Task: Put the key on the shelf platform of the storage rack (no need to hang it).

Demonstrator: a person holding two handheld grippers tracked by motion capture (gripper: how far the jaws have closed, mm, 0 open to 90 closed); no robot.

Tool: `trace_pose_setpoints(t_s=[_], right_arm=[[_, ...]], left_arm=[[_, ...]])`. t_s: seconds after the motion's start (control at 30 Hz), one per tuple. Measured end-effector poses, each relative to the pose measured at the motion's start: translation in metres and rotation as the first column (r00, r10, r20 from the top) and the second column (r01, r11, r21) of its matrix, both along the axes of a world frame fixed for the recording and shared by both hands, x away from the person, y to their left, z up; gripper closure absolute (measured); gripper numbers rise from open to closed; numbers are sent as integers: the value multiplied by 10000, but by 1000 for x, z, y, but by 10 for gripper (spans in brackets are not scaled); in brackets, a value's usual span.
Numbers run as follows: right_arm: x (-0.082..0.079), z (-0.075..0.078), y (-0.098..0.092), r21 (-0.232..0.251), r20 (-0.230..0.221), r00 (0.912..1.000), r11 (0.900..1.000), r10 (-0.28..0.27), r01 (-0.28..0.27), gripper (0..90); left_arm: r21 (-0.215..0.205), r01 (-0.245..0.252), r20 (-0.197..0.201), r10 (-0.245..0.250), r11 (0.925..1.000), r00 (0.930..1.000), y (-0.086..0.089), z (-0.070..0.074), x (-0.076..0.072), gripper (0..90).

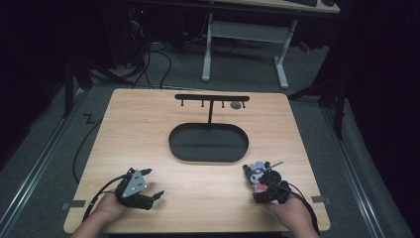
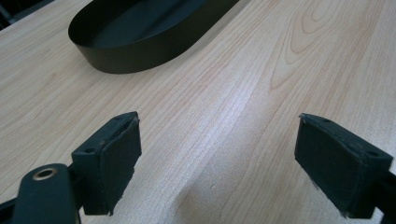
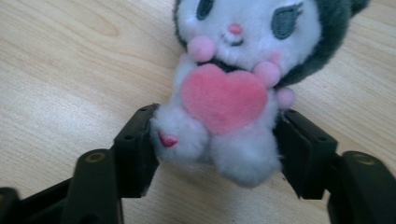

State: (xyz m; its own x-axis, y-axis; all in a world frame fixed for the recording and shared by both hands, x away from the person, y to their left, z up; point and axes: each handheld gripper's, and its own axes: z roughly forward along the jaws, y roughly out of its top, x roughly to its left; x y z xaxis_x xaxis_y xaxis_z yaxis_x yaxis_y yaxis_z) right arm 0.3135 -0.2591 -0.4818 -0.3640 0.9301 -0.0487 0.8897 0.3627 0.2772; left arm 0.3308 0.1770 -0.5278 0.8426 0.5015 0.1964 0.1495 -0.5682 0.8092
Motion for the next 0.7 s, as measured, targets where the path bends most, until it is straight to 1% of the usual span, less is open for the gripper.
trace_pose_setpoints(t_s=[0.03,0.13,0.17,0.2,0.3,0.4,0.47,0.63,0.7], right_arm=[[0,0,-1,-29,24,10000,10000,-12,12,419],[0,1,-2,61,9,10000,9999,-90,90,459],[0,1,-2,14,5,10000,10000,-40,40,466],[-1,1,-1,-149,84,10000,9999,18,-17,471],[-1,1,1,-256,119,9998,9996,159,-156,483],[0,3,2,-265,148,9998,9996,114,-110,490],[1,6,2,-206,237,9996,9997,132,-127,492],[4,20,4,-152,520,9986,9998,119,-112,497],[5,25,4,-42,661,9978,9999,107,-105,496]], left_arm=[[8,2,3,-2,10000,10000,0,0,0,155],[29,28,52,-28,10000,10000,0,0,-1,155],[27,51,50,-52,10000,10000,0,0,-1,155],[18,41,21,-41,10000,10000,0,0,-1,155],[1,-12,-37,12,10000,10000,0,0,0,155],[37,21,-4,-21,10000,10000,-1,0,0,155],[37,18,-4,-18,10000,10000,-1,0,0,155],[43,24,-28,-24,10000,10000,-1,0,0,155],[42,23,-31,-23,10000,10000,-1,0,0,155]])
